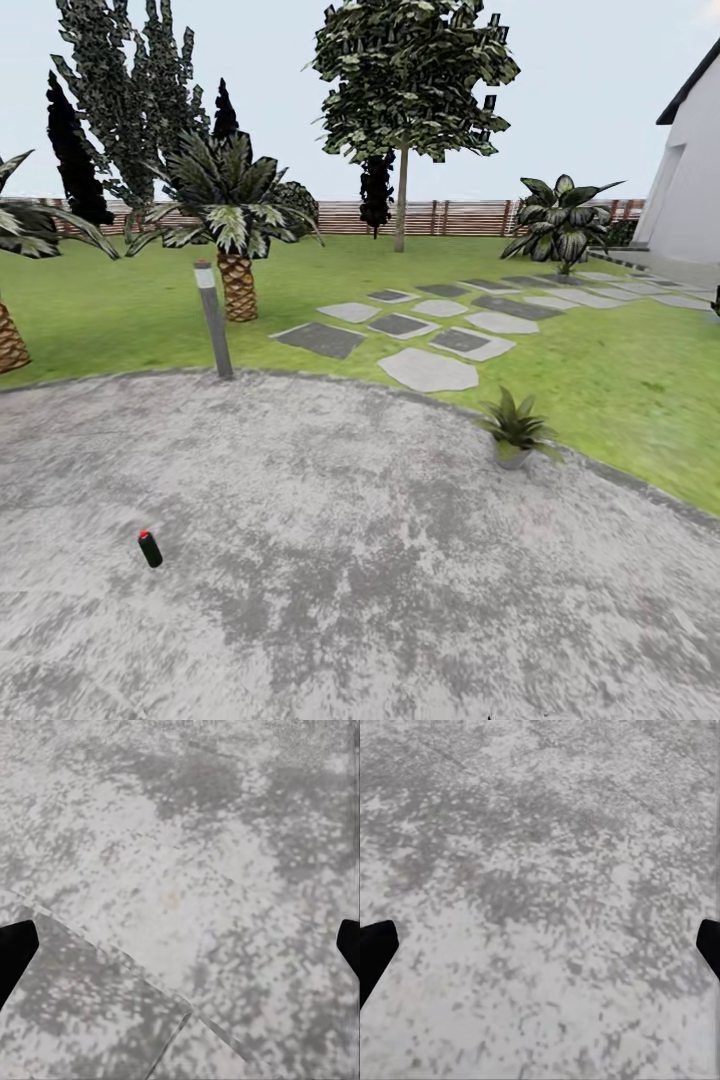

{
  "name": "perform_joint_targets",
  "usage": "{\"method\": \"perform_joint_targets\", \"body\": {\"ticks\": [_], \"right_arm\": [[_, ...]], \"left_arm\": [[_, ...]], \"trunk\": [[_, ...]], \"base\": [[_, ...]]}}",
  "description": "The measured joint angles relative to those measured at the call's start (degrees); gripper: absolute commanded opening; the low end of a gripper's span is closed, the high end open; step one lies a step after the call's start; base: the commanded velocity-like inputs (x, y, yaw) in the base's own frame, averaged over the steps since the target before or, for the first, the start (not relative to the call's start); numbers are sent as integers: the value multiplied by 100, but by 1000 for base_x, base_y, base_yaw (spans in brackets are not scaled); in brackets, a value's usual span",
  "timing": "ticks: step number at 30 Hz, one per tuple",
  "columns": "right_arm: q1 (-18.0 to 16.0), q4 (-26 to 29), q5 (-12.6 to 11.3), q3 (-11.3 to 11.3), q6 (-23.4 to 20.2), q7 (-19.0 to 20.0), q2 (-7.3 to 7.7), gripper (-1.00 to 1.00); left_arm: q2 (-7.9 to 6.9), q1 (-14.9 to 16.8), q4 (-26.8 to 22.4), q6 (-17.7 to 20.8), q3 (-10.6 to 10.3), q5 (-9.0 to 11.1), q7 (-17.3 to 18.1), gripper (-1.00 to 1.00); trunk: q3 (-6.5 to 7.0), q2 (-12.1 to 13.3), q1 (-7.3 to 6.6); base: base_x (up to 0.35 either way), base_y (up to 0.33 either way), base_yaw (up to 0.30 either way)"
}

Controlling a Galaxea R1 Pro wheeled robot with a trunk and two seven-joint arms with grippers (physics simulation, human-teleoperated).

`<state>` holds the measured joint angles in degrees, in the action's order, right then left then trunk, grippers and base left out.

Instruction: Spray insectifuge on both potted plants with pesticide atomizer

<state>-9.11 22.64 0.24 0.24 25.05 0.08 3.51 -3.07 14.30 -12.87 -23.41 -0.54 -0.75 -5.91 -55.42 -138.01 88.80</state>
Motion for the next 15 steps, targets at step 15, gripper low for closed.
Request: {"method": "perform_joint_targets", "body": {"ticks": [15], "right_arm": [[0,-164,0,0,9,0,0,100]], "left_arm": [[0,0,0,-5,0,0,0,100]], "trunk": [[0,0,0]], "base": [[291,-171,0]]}}
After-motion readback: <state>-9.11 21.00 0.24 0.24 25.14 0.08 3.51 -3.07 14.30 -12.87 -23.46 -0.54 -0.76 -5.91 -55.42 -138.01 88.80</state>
